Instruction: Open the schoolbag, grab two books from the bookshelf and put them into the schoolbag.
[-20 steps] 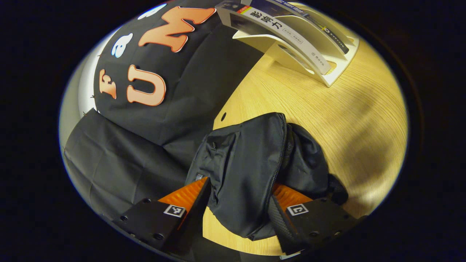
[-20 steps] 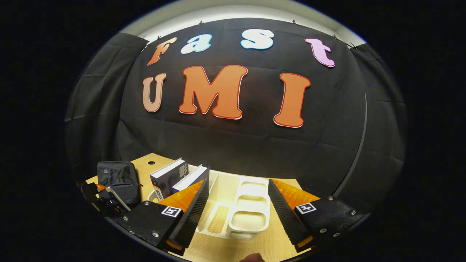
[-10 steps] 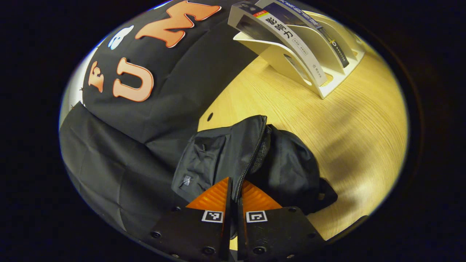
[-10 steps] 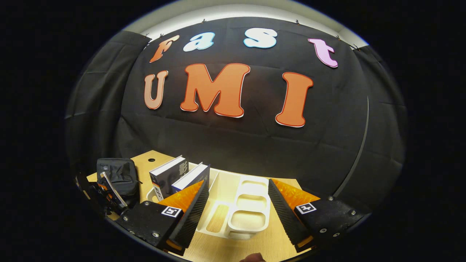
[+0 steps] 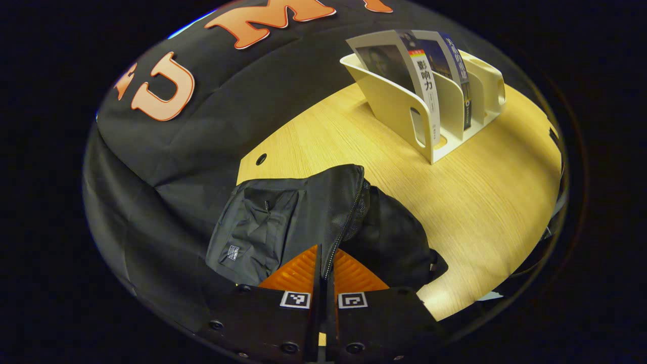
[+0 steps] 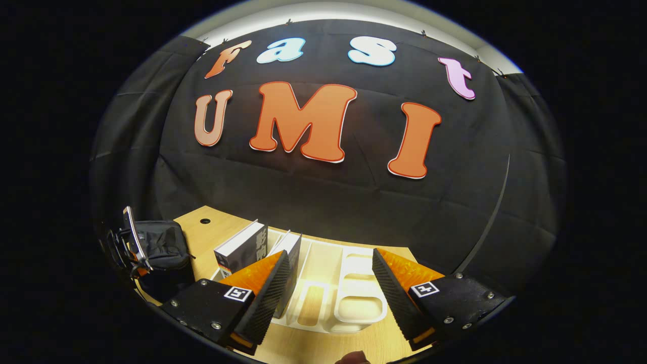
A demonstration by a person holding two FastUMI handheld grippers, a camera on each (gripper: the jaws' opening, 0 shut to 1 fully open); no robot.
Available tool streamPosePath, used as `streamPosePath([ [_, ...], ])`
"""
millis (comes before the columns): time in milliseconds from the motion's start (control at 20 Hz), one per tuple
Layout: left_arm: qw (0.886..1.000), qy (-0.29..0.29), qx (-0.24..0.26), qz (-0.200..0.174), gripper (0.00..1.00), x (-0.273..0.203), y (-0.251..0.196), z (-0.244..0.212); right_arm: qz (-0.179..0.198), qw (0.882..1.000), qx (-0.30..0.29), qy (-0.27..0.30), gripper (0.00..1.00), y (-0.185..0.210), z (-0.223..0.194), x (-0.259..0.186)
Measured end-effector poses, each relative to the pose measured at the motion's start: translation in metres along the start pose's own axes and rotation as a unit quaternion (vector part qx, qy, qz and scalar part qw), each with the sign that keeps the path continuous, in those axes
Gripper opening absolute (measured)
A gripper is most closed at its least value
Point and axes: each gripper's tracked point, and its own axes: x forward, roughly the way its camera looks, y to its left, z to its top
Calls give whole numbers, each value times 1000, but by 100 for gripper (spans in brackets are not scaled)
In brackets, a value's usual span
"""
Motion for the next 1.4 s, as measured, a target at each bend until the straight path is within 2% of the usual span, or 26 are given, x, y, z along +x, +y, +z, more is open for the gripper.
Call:
streamPosePath([
  [400, 993, -9, -21, -115, 6, -17, 37, 16, -3, 999, -10, 43, 98, 47, 14, 14],
  [600, 987, -13, -24, -159, 6, -27, 55, 23, 1, 997, -26, 67, 98, 68, 20, 21],
  [1000, 969, 11, -30, -243, 5, -35, 81, 30, 37, 992, -42, 111, 99, 118, 28, 47],
  [1250, 958, 21, -32, -283, 5, -40, 100, 42, 40, 985, -52, 158, 100, 136, 27, 71],
  [1400, 957, 26, -5, -289, 5, -41, 118, 50, 40, 977, -41, 203, 100, 140, 22, 79],
])
